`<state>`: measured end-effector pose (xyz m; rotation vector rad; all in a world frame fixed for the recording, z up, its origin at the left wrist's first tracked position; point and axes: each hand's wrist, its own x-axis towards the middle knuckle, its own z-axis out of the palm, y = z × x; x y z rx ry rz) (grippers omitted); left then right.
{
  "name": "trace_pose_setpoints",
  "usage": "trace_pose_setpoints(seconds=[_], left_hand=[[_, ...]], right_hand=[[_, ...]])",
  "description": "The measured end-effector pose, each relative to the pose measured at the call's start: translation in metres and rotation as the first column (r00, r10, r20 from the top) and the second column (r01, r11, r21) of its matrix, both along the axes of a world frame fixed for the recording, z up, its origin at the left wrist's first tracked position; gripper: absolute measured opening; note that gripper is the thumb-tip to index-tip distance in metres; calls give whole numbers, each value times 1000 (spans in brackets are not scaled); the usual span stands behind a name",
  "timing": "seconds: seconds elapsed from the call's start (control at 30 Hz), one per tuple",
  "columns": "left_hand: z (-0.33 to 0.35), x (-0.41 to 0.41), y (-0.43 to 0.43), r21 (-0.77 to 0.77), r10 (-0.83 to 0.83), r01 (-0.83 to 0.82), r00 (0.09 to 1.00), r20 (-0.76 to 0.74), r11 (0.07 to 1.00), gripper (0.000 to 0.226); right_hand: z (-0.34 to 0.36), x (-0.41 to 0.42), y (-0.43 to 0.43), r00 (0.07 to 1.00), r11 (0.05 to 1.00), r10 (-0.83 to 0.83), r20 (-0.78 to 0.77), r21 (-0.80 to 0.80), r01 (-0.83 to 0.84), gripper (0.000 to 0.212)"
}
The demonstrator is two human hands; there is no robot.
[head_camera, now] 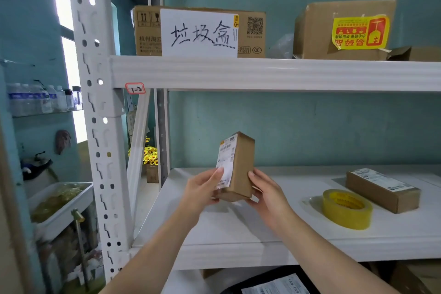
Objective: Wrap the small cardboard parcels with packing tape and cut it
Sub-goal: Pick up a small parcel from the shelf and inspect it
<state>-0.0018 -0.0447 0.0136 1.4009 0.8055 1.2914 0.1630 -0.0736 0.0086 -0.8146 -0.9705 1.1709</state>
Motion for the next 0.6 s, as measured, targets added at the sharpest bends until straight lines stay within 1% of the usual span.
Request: trace_pose_setpoints(seconds=[0.07, 0.13, 0.2, 0.27, 0.3, 0.37, 0.4, 0.43, 0.5, 0.6], left_hand=[[4, 2, 0, -35, -44, 43, 999, -15, 998, 21], [6, 4, 0, -40, -72, 70, 997, -38, 997, 21], [5, 4, 1, -50, -100, 98, 994, -40, 994, 35], [0, 3, 3, -70, -148, 147, 989, -4, 987, 47], [-2, 2, 3, -75, -178, 179, 984, 20, 981, 47], [-5, 1, 3, -91, -222, 227, 973, 65, 970, 36], [-7, 0, 4, -103, -237, 245, 968, 87, 964, 29], [-8, -1, 5, -120, -246, 257, 964, 99, 959, 25], [-9, -3, 8, -164, -255, 267, 962, 94, 950, 27], [-4, -4, 12, -148, -225, 229, 973, 48, 962, 37]], right_hand=[[0, -3, -2, 999, 999, 51, -8, 0, -51, 31], [-1, -6, -2, 997, 998, 68, -41, -15, -69, 37], [0, -8, -2, 995, 997, 77, -56, -17, -78, 41], [1, -11, -1, 996, 998, 65, -65, -23, -66, 49], [0, -12, 0, 997, 998, 50, -64, -37, -52, 59], [-1, -13, 1, 999, 996, 33, -38, -79, -36, 87], [-2, -13, 1, 999, 994, 35, -24, -105, -37, 94], [-3, -14, 2, 1000, 992, 25, -14, -123, -26, 98], [-1, -13, 0, 999, 992, -34, 27, -121, 37, 93], [7, -9, -5, 965, 987, -152, 214, -22, 161, 55]])
